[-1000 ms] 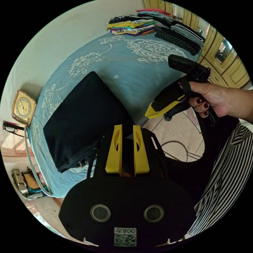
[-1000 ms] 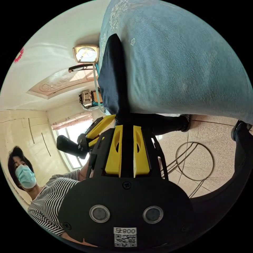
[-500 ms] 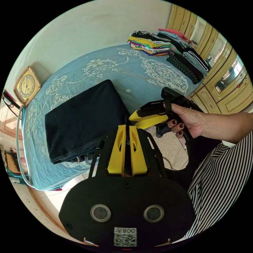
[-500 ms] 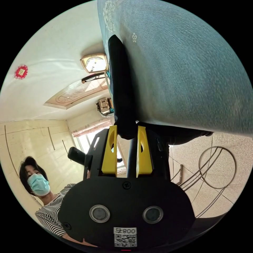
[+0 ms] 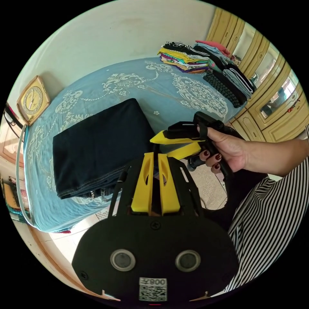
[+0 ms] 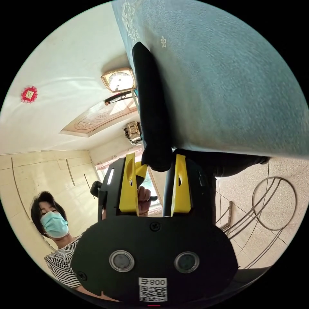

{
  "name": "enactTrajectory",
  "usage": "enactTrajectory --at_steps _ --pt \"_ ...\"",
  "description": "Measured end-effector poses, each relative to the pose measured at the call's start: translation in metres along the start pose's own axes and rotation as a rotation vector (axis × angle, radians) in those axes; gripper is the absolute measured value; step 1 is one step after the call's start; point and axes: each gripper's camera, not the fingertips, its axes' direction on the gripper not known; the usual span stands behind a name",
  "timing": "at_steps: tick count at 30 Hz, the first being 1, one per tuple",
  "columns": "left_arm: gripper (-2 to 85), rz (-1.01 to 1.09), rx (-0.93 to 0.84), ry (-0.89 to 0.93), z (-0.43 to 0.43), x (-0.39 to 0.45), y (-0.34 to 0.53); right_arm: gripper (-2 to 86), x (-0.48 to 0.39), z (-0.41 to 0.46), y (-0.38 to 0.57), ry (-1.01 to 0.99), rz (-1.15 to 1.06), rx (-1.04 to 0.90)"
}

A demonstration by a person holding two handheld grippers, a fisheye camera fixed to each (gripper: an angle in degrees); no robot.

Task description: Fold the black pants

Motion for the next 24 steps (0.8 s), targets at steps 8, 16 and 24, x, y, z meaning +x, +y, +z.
enactTrajectory --at_steps 8,16,24 --pt "2.5 -0.225 0.079 0.067 0.024 -0.039 0.107 10.1 -0.006 0.023 -0.019 0.127 0.018 -0.066" --pt "7.4 -0.898 0.340 0.478 0.083 -0.157 0.308 7.6 -0.016 0.027 -0.017 0.104 0.026 -0.058" --pt "12.8 -1.282 0.648 0.818 0.180 -0.186 0.452 7.0 -0.053 0.034 -0.019 0.021 -0.006 -0.060"
